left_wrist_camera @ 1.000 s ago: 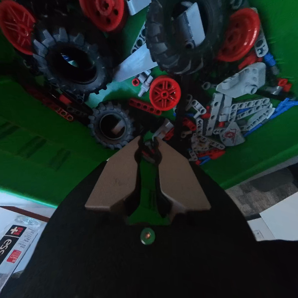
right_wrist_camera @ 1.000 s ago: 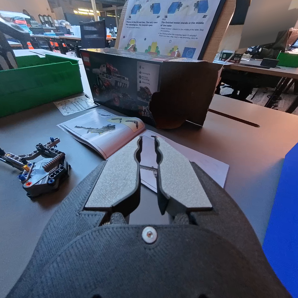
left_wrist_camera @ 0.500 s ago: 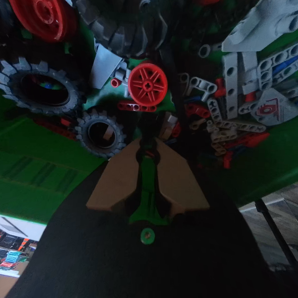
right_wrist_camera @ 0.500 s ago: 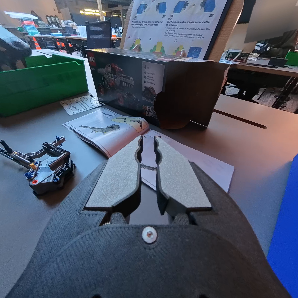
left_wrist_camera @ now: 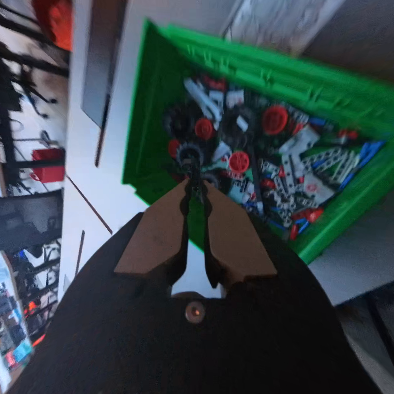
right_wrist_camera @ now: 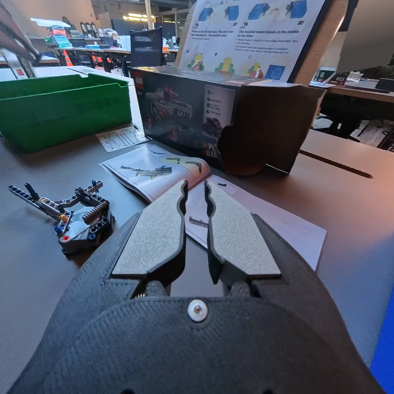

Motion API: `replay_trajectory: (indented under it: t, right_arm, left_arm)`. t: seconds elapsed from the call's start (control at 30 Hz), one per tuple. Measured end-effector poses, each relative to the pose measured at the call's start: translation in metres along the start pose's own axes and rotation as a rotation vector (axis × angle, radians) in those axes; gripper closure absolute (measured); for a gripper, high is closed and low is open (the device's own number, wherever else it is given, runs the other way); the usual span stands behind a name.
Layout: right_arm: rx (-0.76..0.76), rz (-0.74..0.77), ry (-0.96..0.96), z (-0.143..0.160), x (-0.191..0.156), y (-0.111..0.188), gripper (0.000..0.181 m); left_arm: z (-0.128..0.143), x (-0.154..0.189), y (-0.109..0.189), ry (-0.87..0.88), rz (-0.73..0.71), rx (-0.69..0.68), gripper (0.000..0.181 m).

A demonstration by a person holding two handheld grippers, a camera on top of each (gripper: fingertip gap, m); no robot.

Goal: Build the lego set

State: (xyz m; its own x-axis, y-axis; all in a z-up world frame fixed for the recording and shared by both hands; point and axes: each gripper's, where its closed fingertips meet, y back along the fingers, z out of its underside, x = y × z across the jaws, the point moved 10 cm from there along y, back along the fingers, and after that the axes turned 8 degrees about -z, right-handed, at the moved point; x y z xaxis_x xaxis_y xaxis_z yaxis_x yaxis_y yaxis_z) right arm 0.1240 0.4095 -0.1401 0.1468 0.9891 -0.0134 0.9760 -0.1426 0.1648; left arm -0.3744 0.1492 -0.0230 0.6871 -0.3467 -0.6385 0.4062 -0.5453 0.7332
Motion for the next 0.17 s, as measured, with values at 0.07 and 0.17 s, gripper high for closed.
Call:
replay_trajectory:
  t: [0.07, 0.17]
  right_arm:
    - [0.010, -0.006, 0.023, -0.003, -0.003, 0.000, 0.168]
    - [0.029, -0.020, 0.055, -0.009, -0.008, 0.003, 0.167]
  left_arm:
    - [-0.037, 0.013, 0.033, 0.075, -0.032, 0.218, 0.175]
    - [-0.100, 0.067, 0.058, 0.108, 0.133, 0.379, 0.176]
